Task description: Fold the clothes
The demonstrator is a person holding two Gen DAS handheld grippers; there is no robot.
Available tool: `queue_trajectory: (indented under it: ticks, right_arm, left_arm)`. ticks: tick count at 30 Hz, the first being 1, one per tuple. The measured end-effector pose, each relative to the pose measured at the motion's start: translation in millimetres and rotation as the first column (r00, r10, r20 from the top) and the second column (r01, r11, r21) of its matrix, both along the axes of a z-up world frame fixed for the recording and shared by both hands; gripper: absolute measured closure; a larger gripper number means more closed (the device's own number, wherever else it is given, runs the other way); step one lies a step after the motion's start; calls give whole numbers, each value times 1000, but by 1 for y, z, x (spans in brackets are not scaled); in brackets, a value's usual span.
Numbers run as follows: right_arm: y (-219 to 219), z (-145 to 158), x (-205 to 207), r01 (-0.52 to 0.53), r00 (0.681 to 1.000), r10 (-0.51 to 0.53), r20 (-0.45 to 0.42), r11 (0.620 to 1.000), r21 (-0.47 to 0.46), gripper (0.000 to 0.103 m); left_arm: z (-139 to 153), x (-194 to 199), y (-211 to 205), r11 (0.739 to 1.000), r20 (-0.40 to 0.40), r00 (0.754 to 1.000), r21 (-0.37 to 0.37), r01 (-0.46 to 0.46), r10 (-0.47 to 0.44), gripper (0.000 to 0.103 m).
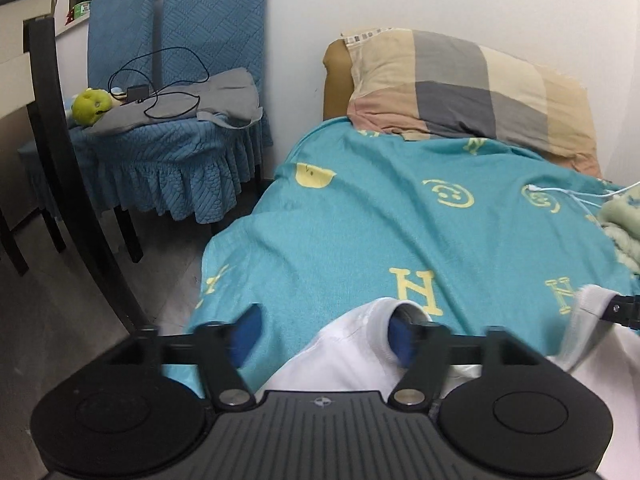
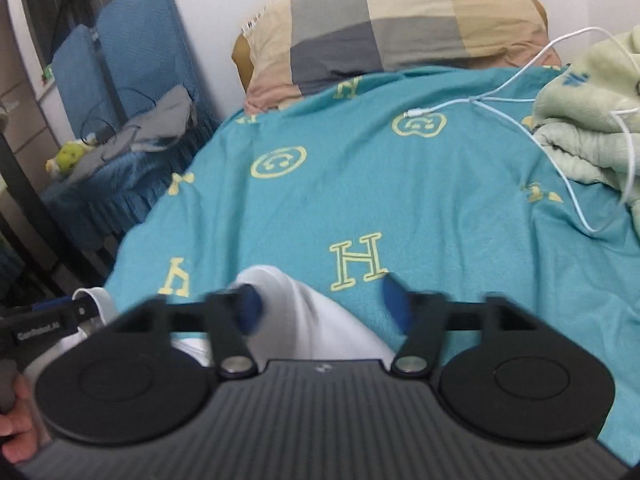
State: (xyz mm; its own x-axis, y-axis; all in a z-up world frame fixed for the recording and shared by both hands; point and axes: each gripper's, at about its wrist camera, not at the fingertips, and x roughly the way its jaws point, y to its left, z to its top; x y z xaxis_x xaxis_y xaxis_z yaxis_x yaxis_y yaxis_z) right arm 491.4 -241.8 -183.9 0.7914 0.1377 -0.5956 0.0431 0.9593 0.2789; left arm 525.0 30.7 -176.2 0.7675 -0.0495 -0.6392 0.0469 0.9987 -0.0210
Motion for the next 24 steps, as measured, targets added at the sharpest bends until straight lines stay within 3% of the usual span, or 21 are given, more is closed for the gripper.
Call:
queue_trajectory:
  ticks: [5, 8, 11, 18, 21, 24]
  right_arm:
    - [0, 35, -57, -8, 1000, 7, 11, 999, 36, 26]
    - [0, 55, -91, -12, 1000, 11, 18, 998, 57, 26]
    - [0, 76, -125, -17, 1000, 16, 24, 997, 78, 26]
    - [-10, 93, -235, 5, 999, -13, 49, 988, 152, 26]
    - [-16, 96, -287, 20, 998, -32, 60, 982, 188, 26]
    - [-22, 98, -339, 34, 996, -51, 71, 974, 224, 26]
  left_arm:
    - [54, -41, 6, 996, -22, 996, -45, 82, -83, 8]
    - [86, -79, 13, 994, 1, 995, -37, 104, -104, 6]
    - [109, -122, 33, 992, 23, 996, -88, 92, -91, 5]
    - [126, -220, 104, 966, 9, 996, -247, -80, 85, 7]
    - [119, -248, 132, 932, -33, 984, -317, -177, 176, 11]
    - [103, -264, 159, 879, -96, 961, -389, -277, 260, 15]
